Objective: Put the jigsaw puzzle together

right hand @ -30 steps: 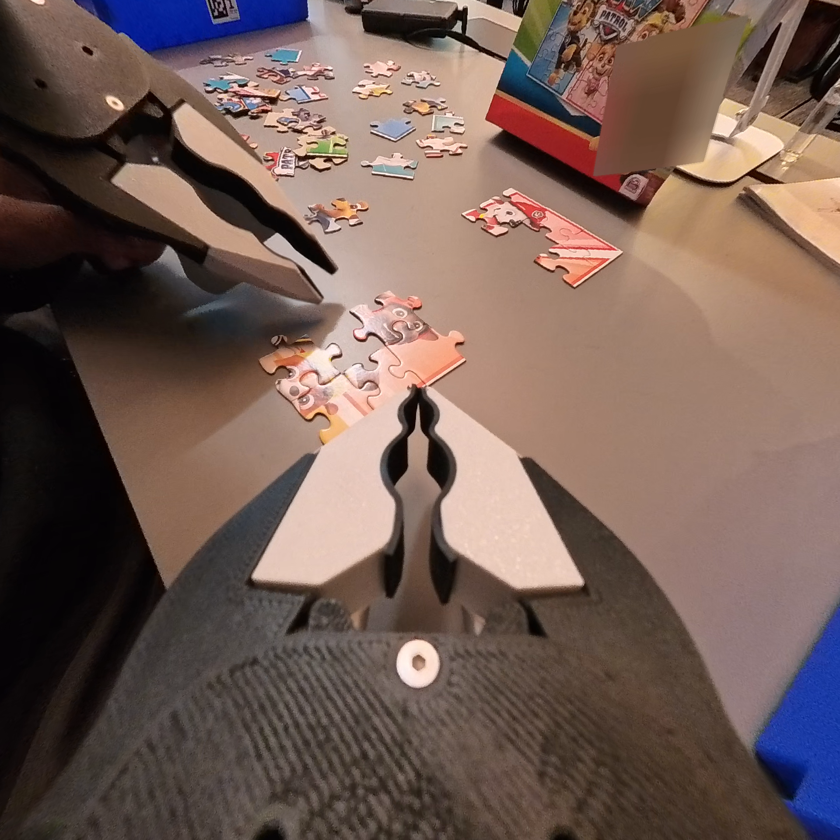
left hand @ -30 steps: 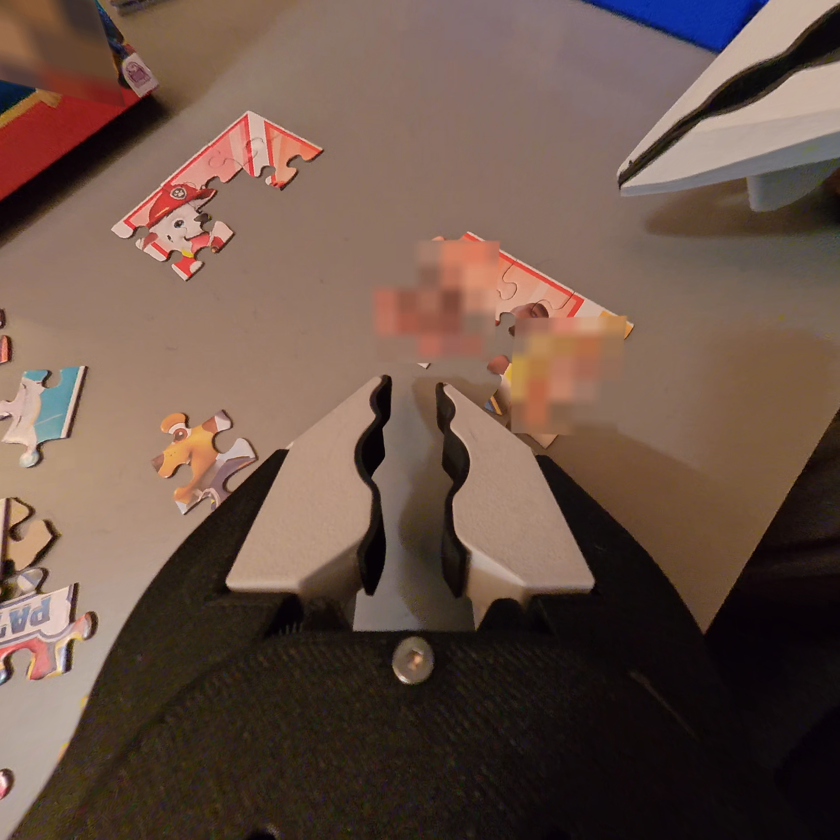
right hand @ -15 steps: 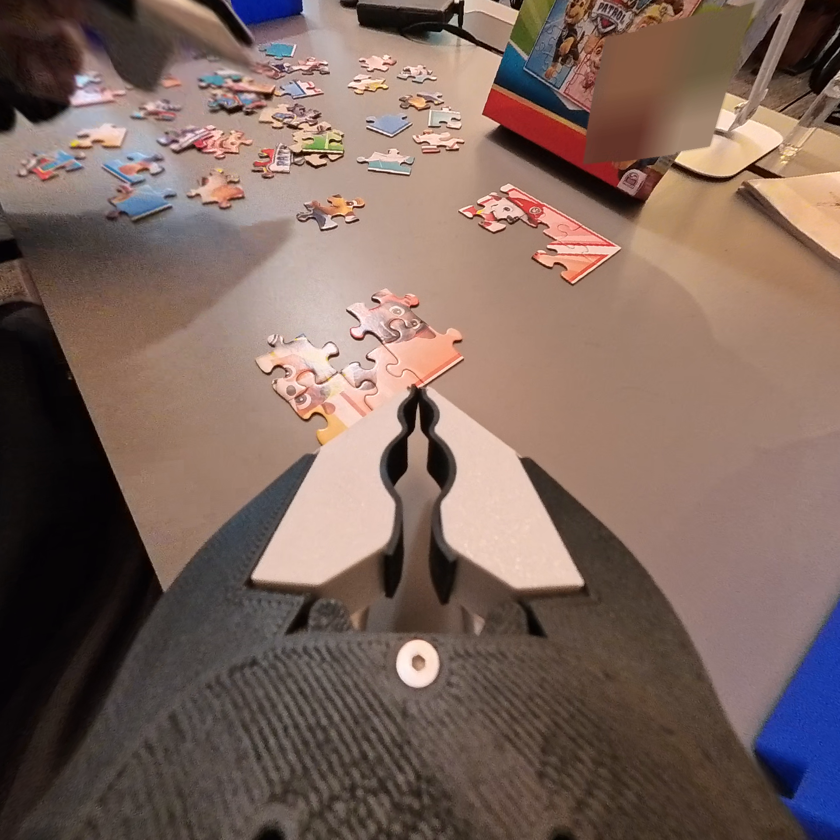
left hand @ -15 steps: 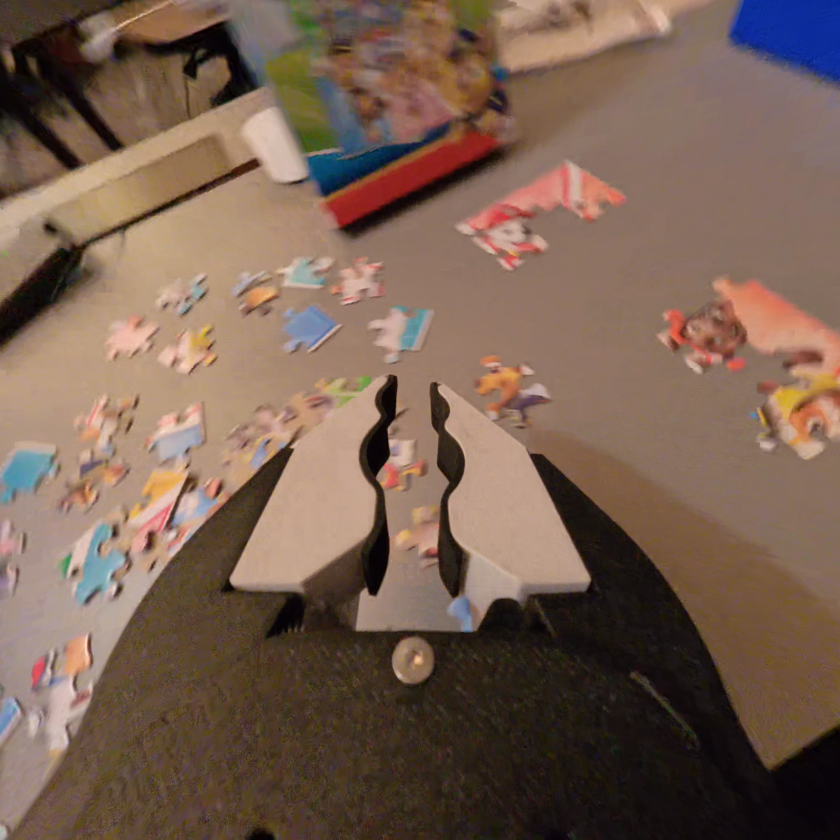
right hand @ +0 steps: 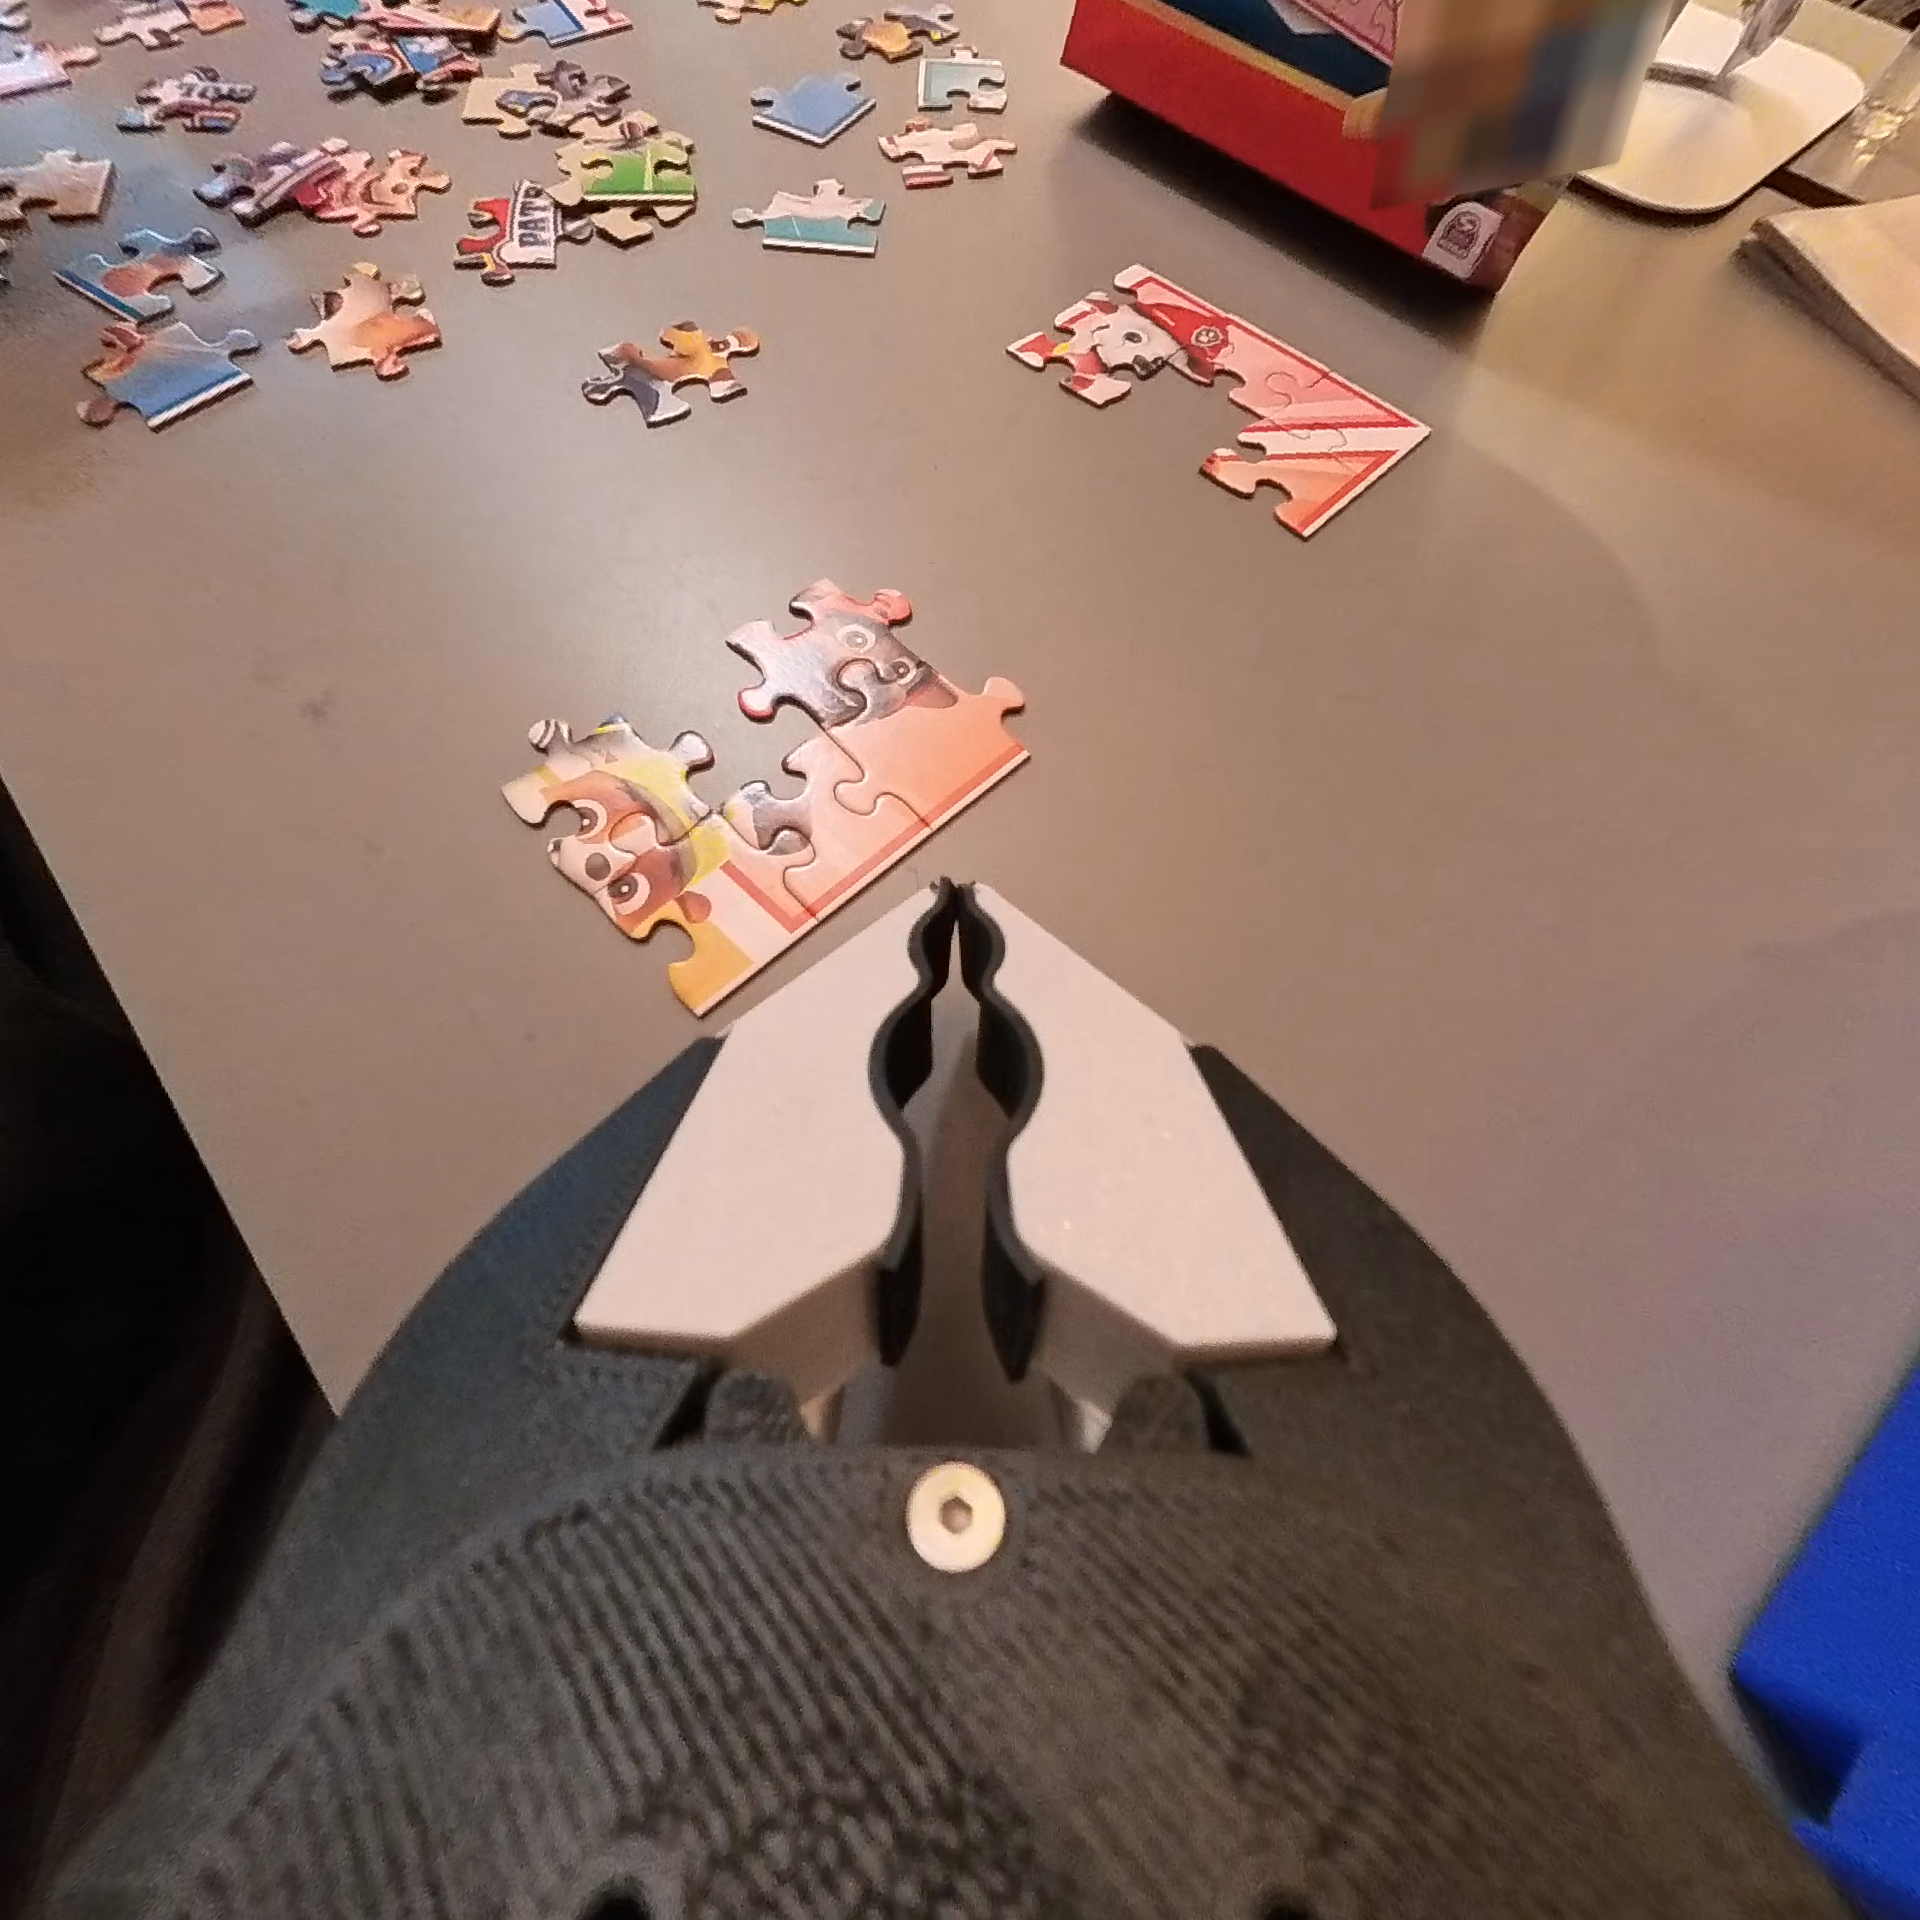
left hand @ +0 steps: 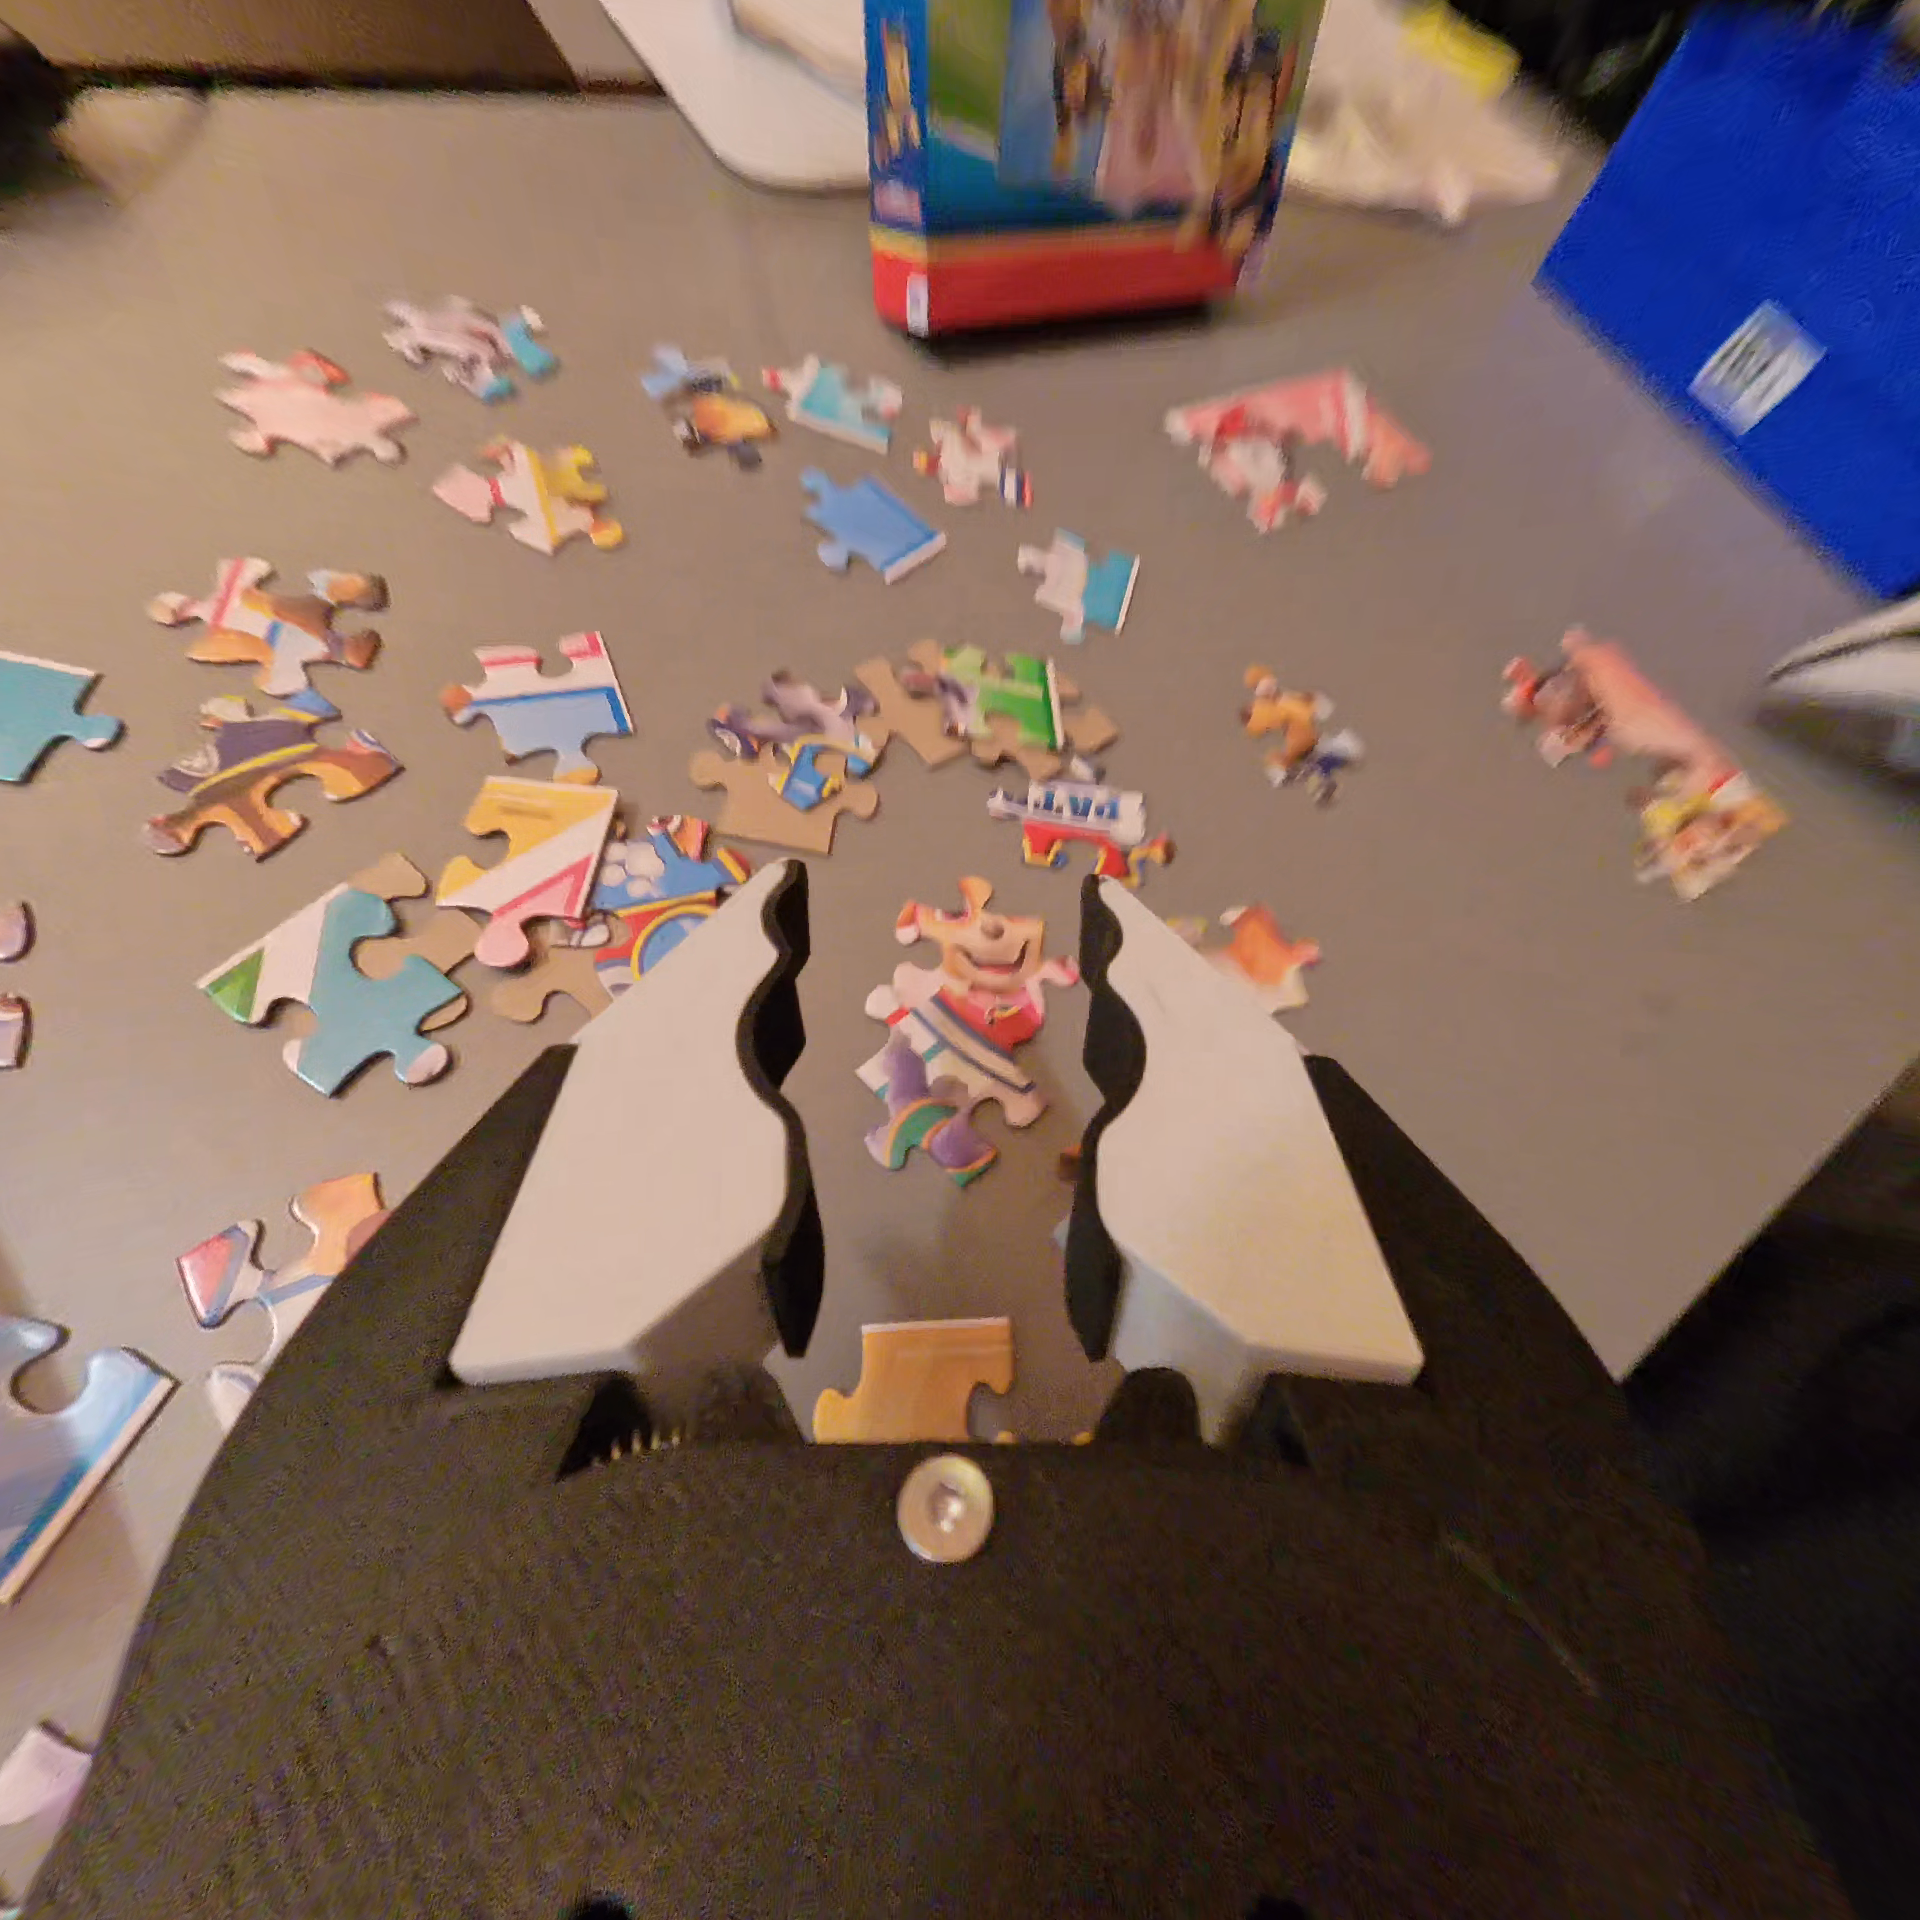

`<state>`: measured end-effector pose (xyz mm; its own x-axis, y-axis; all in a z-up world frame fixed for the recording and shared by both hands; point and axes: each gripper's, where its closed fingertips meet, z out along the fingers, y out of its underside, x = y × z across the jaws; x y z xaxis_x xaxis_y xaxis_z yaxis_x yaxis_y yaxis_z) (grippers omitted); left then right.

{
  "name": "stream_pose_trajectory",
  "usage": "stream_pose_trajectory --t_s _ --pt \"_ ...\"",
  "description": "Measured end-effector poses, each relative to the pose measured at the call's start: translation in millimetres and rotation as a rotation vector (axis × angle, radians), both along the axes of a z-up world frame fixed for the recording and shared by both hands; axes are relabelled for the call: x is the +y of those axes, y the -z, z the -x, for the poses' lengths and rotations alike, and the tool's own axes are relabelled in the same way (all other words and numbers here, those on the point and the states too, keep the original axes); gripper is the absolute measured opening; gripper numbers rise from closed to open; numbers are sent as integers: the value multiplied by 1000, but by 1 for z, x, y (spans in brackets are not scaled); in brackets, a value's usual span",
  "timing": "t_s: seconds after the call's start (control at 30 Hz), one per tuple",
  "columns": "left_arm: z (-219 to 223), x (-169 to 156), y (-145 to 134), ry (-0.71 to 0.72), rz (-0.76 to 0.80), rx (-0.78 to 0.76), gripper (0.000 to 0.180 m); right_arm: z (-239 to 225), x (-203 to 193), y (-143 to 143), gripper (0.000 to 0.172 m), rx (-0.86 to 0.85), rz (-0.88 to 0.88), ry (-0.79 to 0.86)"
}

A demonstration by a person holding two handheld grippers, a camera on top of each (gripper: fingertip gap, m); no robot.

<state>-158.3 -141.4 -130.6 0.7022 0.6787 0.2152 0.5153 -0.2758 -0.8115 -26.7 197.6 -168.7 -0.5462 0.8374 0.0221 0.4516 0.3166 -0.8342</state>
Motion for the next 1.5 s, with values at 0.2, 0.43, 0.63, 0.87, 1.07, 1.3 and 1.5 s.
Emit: stream_pose_trajectory --t_s 0.2,0.43,0.63,0.87,1.07,1.3,1.5 --pt "-7 18 43 83 235 -26 61 -1 -1 -1 0 16 -10 -6" --pt "-9 20 60 100 344 -38 61 -1 -2 -1 0 17 -14 -10" --pt "-11 20 63 109 328 -57 55 -1 -2 1 0 7 -20 -10" --pt "-15 23 63 137 310 -67 25 -1 -2 3 0 0 -37 -9" --pt "-14 24 61 134 316 -52 24 -1 -2 3 0 2 -41 -11" --pt "-9 26 47 106 252 -8 24 -1 -2 4 0 -2 -41 -12" --pt "-7 28 40 100 221 14 24 -1 -3 5 0 -8 -41 -13"
